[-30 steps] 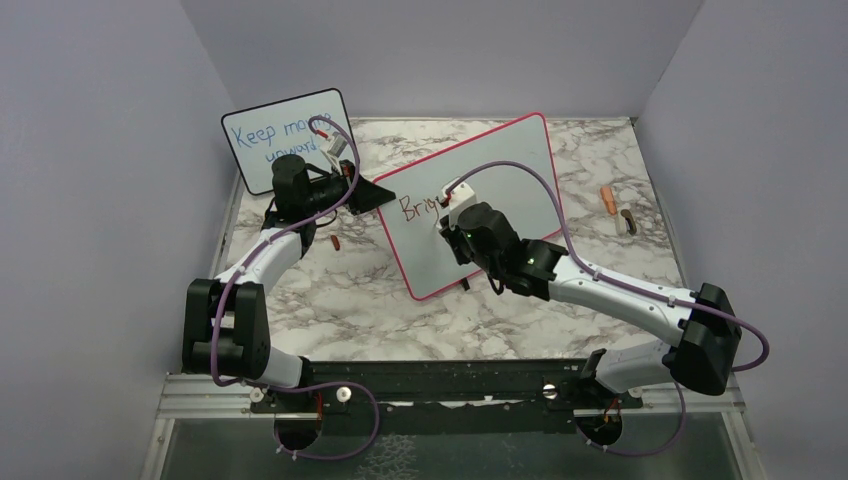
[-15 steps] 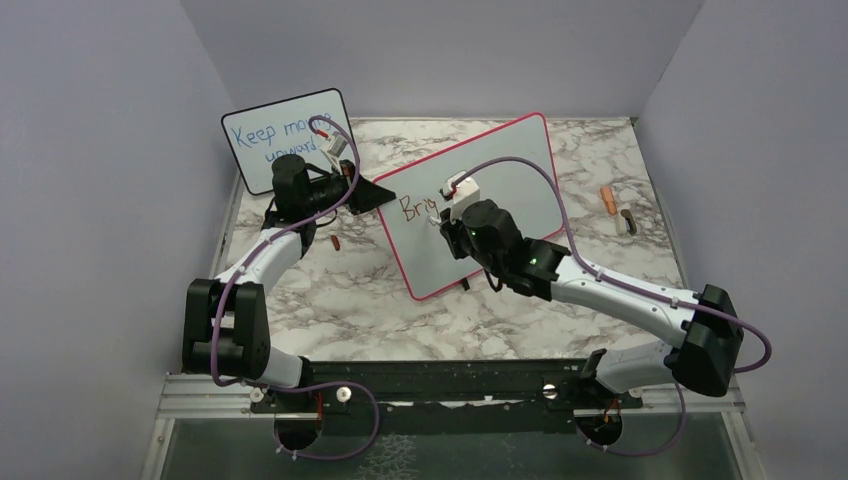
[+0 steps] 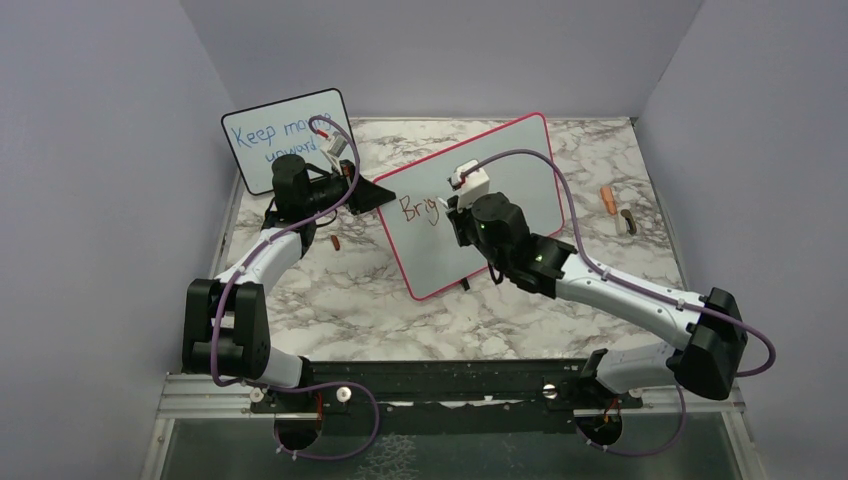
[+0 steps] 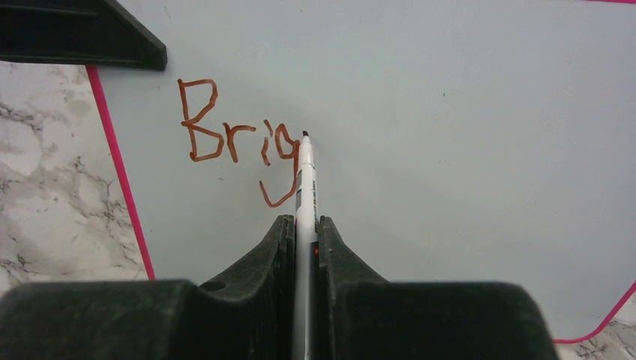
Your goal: Write a sentence on the whiteboard
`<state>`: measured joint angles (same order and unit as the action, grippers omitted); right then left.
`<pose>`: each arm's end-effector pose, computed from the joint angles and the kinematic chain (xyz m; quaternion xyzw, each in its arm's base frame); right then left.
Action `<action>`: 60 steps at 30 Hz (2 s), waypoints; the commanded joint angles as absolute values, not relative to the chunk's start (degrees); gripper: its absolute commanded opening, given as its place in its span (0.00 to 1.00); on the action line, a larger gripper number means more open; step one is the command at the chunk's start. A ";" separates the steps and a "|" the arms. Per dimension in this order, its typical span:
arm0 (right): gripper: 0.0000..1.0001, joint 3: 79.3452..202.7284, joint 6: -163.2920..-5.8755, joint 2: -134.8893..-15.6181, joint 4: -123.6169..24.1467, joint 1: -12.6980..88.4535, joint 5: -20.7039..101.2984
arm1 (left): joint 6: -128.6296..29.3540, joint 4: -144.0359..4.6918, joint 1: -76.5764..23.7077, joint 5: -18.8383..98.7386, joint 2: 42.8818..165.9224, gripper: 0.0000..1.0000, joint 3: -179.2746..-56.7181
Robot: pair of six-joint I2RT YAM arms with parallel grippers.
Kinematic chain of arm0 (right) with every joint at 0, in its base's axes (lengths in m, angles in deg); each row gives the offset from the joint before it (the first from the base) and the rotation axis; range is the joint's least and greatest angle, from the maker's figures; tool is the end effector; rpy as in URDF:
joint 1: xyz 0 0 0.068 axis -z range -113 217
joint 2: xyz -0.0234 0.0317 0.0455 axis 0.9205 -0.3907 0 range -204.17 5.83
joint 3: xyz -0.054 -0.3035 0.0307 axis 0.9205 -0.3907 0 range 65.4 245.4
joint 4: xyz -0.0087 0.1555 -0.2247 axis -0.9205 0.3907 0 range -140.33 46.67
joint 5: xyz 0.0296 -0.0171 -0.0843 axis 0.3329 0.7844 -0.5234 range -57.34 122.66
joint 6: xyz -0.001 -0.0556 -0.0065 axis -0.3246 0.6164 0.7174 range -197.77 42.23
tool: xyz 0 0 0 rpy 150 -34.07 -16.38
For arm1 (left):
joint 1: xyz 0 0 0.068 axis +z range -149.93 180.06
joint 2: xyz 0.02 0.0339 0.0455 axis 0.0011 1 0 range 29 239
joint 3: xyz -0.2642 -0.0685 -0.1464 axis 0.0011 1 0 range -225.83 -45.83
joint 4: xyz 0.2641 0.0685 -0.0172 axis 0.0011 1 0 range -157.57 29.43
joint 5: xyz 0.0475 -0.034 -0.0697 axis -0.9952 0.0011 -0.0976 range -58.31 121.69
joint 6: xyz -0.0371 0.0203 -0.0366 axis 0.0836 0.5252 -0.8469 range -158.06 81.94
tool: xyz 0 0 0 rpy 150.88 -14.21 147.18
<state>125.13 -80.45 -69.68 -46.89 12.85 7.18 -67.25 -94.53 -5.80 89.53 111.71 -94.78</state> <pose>0.1960 0.2428 0.3578 -0.2303 0.7717 0.1108 0.5824 0.3181 -0.0655 0.3085 0.1821 0.7059 -0.5199 0.4452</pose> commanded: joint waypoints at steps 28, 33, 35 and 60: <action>0.01 128.90 -78.30 -71.79 -51.13 14.18 6.47 | -62.76 -89.89 -6.66 88.29 113.90 0.00 -94.08; 0.01 128.22 -78.46 -70.83 -50.42 14.18 6.50 | -62.76 -89.89 -6.69 88.29 113.81 0.00 -94.16; 0.01 128.01 -78.47 -70.79 -50.42 14.18 6.59 | -62.84 -89.89 -6.67 88.36 113.90 0.00 -94.17; 0.01 128.69 -78.30 -72.89 -51.30 14.18 6.73 | -62.76 -89.89 -6.67 88.29 114.08 0.00 -94.08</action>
<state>127.92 -78.96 -72.19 -50.23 13.88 6.96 -67.16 -94.53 -5.80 89.58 111.71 -94.82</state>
